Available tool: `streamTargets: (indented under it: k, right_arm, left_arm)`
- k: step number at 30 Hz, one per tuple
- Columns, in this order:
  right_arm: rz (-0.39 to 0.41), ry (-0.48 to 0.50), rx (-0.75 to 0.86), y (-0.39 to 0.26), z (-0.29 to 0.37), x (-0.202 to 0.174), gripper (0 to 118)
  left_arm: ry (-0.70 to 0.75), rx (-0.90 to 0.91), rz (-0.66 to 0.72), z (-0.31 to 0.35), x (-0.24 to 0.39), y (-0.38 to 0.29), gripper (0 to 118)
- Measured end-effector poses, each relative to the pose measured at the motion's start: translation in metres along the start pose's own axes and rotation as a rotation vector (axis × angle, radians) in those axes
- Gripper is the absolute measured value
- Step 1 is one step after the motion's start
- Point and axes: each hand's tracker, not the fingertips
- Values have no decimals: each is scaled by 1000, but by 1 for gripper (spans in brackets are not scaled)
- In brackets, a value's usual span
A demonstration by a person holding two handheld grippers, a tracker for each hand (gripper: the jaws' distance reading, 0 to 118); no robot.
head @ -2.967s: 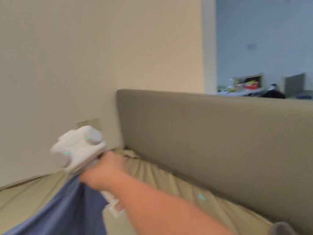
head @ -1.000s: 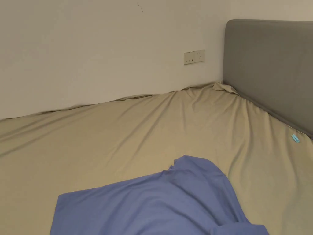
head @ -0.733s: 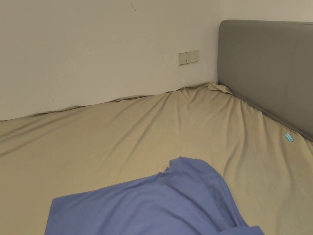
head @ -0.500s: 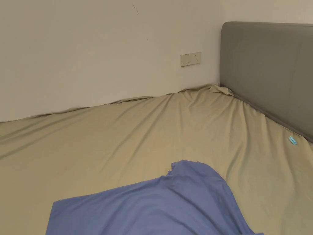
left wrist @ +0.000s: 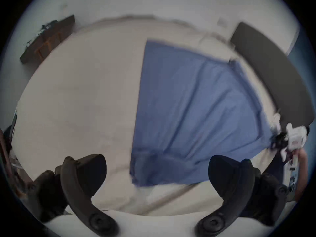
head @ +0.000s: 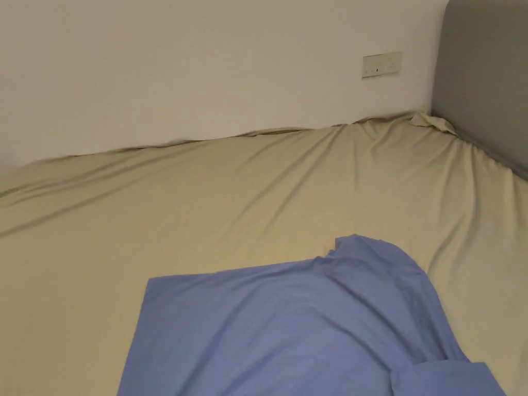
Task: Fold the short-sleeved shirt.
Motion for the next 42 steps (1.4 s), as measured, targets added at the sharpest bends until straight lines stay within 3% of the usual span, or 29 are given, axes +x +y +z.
streamTargets:
  k: [3, 6, 7, 8, 10, 12, 13, 14, 15, 16, 17, 18, 20, 26, 27, 29, 35, 36, 37, 39, 40, 41, 42]
  right_arm:
    - [-164, 106, 266, 1, 77, 17, 116]
    - [-313, 149, 512, -4, 130, 21, 117]
    - [-452, 94, 680, -12, 146, 17, 114]
    - [-533, 102, 772, -21, 155, 14, 113]
    - [-547, 247, 769, -24, 164, 11, 109]
    - [-572, 266, 720, -26, 159, -3, 105]
    - [-565, 255, 714, -26, 157, -10, 84]
    - [-560, 249, 695, -26, 155, -15, 27]
    - [-561, 187, 673, -25, 147, -19, 3]
    - [-563, 223, 680, -25, 145, -22, 3]
    - [-557, 251, 672, -25, 145, -21, 3]
    - [-566, 285, 666, -25, 146, -21, 3]
    - [-589, 297, 666, -24, 142, -20, 3]
    - [-562, 268, 658, -23, 145, -16, 3]
    - [-562, 262, 653, -25, 142, -15, 3]
    - [-563, 260, 644, -28, 141, -13, 3]
    - [-552, 262, 571, -28, 126, -11, 3]
    - [-533, 259, 552, -26, 123, -10, 3]
    - [-502, 249, 523, -24, 119, -8, 3]
    - [-429, 206, 450, -21, 108, -3, 3]
    - [-378, 179, 405, -21, 100, 0, 3]
    - [-330, 165, 375, -21, 91, 2, 3]
    - [-280, 176, 335, -22, 79, 6, 3]
  left_arm:
    - [-147, 166, 153, 51, 1, 10, 118]
    - [-154, 200, 227, 76, 15, 5, 118]
    - [-137, 188, 212, 79, 22, -1, 118]
    - [-76, 184, 189, 79, 30, -6, 118]
    - [152, 280, 102, 78, 51, -29, 118]
    - [236, 286, 65, 72, 58, -43, 118]
    - [207, 247, 84, 69, 57, -44, 118]
    - [152, 202, 108, 67, 55, -45, 109]
    - [105, 164, 121, 64, 53, -45, 84]
    - [104, 157, 111, 59, 50, -42, 37]
    - [147, 161, 80, 53, 51, -43, 0]
    - [233, 190, 5, 46, 50, -43, 0]
    - [299, 77, -108, 21, 40, -34, 0]
    - [81, -294, 42, -55, -12, -6, 2]
    - [116, -316, 9, -64, -15, -5, 19]
    - [131, -358, 5, -75, -16, -7, 118]
    - [135, -389, 64, -90, -19, -1, 118]
    - [140, -402, 45, -97, -13, -11, 114]
    - [159, -409, 9, -97, -7, -15, 101]
    - [166, -359, -70, -84, 7, -15, 39]
    - [171, -349, -124, -74, 14, -15, 14]
    - [129, -347, -142, -67, 19, -14, 5]
    - [-15, -341, -92, -57, 22, -13, 5]
